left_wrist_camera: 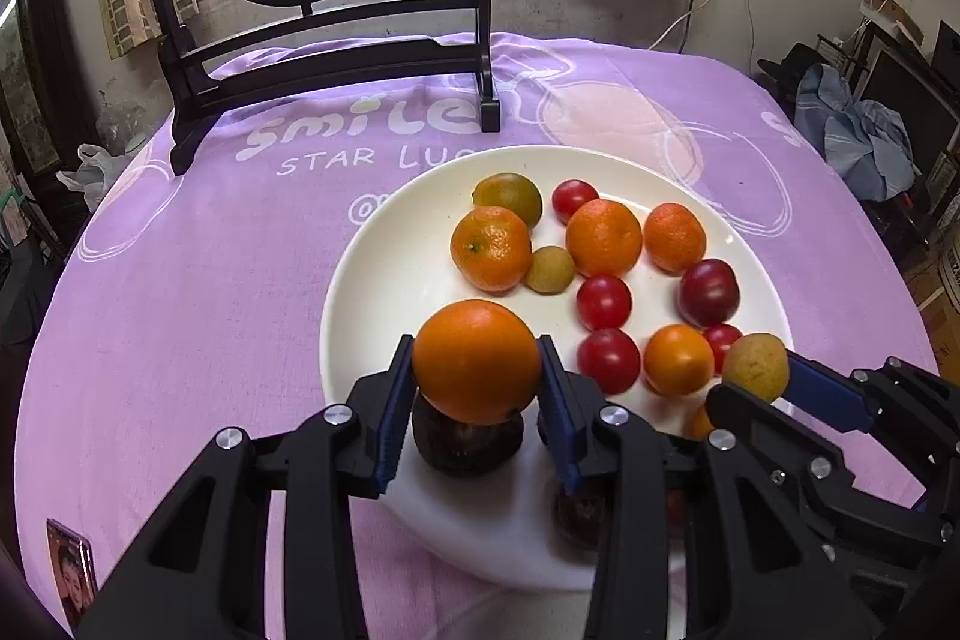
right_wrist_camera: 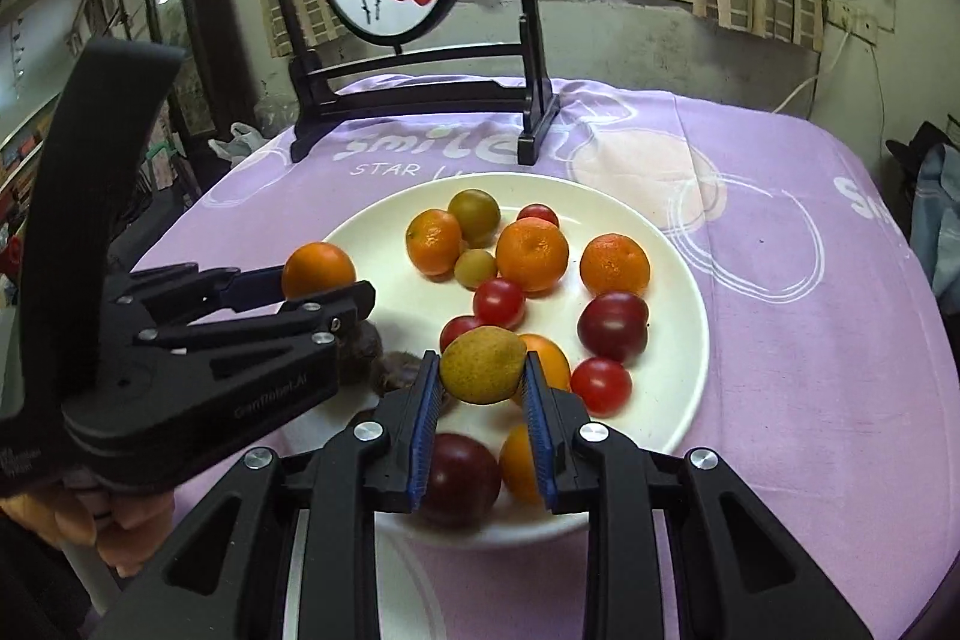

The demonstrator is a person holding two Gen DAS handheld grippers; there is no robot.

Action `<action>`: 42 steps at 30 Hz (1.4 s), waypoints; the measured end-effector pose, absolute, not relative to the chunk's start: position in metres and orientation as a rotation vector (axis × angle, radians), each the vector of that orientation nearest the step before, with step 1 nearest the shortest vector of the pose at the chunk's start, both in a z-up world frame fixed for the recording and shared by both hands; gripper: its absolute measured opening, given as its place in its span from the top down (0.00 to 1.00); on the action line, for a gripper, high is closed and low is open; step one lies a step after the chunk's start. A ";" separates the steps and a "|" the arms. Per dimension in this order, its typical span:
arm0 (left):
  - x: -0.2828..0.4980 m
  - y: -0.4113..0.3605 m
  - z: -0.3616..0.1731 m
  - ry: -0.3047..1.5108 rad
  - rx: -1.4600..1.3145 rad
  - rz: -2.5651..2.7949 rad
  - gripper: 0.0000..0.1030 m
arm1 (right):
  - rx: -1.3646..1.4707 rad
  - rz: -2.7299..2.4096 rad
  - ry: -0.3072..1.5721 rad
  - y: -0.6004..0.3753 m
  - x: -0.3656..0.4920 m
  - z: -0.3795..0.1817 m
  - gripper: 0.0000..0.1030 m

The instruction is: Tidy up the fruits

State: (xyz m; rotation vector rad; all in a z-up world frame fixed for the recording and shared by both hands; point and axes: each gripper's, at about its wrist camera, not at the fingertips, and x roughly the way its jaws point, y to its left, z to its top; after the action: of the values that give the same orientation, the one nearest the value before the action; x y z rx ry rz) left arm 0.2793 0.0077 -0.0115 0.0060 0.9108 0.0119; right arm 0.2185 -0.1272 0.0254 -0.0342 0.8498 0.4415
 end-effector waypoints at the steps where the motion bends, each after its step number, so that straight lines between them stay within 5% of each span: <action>1: 0.282 0.008 -0.013 0.913 0.003 0.014 0.63 | -0.034 0.437 0.854 -0.126 0.221 0.023 0.73; 24: 0.293 0.010 -0.033 0.927 -0.022 0.086 0.62 | -0.027 0.363 0.901 -0.121 0.239 0.003 0.67; 28: 0.288 0.017 -0.027 0.899 -0.040 0.109 0.38 | -0.012 0.352 0.885 -0.130 0.232 0.009 0.51; 32: 0.274 0.018 -0.020 0.885 -0.038 0.083 0.35 | -0.026 0.350 0.878 -0.138 0.219 0.014 0.50; 36: 0.248 0.018 -0.015 0.867 -0.042 0.070 0.24 | -0.036 0.340 0.868 -0.148 0.193 0.019 0.30; 42: 0.199 0.018 -0.017 0.876 -0.052 0.059 0.16 | -0.064 0.355 0.864 -0.159 0.146 0.020 0.22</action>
State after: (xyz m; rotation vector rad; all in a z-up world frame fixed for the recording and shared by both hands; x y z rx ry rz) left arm 0.1991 0.0178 -0.0174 -0.0521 0.8757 0.0591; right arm 0.1459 -0.1591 0.0196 -0.0644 0.8638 0.3549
